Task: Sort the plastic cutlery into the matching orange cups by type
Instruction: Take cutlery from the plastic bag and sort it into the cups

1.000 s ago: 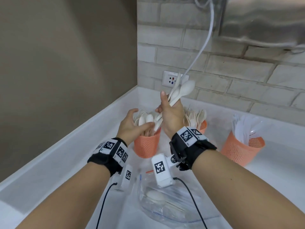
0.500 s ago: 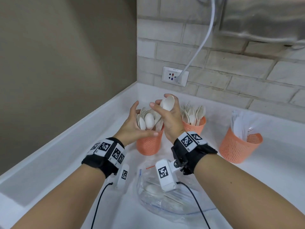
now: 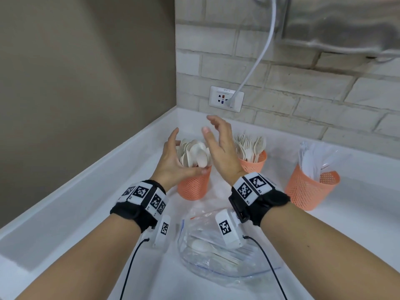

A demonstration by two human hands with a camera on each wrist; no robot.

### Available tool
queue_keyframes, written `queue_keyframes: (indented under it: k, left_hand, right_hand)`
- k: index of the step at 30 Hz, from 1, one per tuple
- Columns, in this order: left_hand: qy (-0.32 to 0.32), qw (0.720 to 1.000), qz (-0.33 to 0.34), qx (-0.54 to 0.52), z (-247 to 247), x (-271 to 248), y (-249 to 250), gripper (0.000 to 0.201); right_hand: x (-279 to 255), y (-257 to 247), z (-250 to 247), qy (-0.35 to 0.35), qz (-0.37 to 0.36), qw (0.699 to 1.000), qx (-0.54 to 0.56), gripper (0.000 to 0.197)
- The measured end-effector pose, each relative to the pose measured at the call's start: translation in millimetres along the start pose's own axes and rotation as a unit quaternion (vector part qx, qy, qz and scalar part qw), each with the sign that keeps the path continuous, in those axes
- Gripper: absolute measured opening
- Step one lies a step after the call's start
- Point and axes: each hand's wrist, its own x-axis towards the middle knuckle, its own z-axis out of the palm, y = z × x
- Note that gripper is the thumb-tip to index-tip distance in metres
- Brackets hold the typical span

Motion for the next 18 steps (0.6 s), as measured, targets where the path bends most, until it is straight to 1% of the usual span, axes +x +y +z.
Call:
queue_keyframes:
  k: [1,2,3,4,5,7,8,10,11,12,13,14,15,16,17,18]
  left_hand:
    - [-0.005,1.000,0.012,0.014,1.1,-0.5,0.4,0.130]
    - [-0.011,0.999,0.023,0.035,2.4,-1.1,1.5,0.130]
    - [-0.015,0.998,0.034,0.056,3.5,-1.0,2.9,0.128]
    - [-0.015,0.997,0.042,0.070,3.9,-0.8,4.3,0.126]
    - [-0.013,0.996,0.047,0.078,3.7,-0.2,5.2,0.123]
    - [-0.001,0.995,0.048,0.087,1.3,2.7,4.9,0.118]
    - [0.003,0.995,0.040,0.093,-1.0,3.9,4.7,0.117]
    - [0.000,0.995,0.012,0.104,-6.2,6.0,4.1,0.120]
    - [-0.007,0.994,-0.003,0.110,-7.9,6.1,4.2,0.123]
    - [-0.011,0.992,-0.010,0.122,-9.3,4.8,5.6,0.125]
    - [-0.002,0.991,-0.001,0.136,-9.8,1.7,8.9,0.123]
    - [0.024,0.989,0.027,0.140,-9.5,-3.2,12.8,0.114]
    - [0.057,0.987,0.074,0.131,-8.5,-9.9,17.3,0.097]
    - [0.085,0.981,0.130,0.114,-6.4,-19.0,24.0,0.073]
    - [0.086,0.975,0.177,0.102,-4.0,-28.7,28.7,0.047]
    - [0.049,0.973,0.204,0.100,-2.8,-38.8,34.4,0.027]
  right_hand:
    - [1.9,-0.4,0.3,-0.015,-0.013,0.998,-0.058,0.035]
    - [2.4,2.2,2.4,-0.052,-0.009,0.990,-0.127,0.037]
    - [1.0,5.6,4.9,-0.101,0.009,0.976,-0.193,0.039]
    - [0.0,8.7,6.2,-0.146,0.038,0.960,-0.234,0.041]
    - [0.2,9.7,6.4,-0.178,0.065,0.950,-0.248,0.043]
    - [2.9,2.9,3.9,-0.207,0.084,0.944,-0.243,0.047]
    - [4.3,-2.5,1.7,-0.202,0.081,0.947,-0.235,0.049]
    - [6.9,-17.8,-6.4,-0.170,0.077,0.960,-0.208,0.047]
    - [6.0,-26.6,-12.3,-0.163,0.075,0.963,-0.199,0.042]
    - [2.8,-36.3,-18.8,-0.172,0.072,0.962,-0.198,0.034]
    - [-2.4,-44.2,-25.8,-0.194,0.069,0.958,-0.199,0.024]
    - [-9.2,-50.6,-33.0,-0.222,0.068,0.953,-0.194,0.015]
    - [-17.8,-54.3,-39.8,-0.253,0.071,0.946,-0.189,0.009]
    - [-27.8,-56.1,-46.5,-0.289,0.080,0.935,-0.189,0.008]
    - [-39.4,-55.3,-52.5,-0.334,0.100,0.917,-0.193,0.010]
    - [-49.4,-53.7,-55.5,-0.388,0.123,0.891,-0.202,0.013]
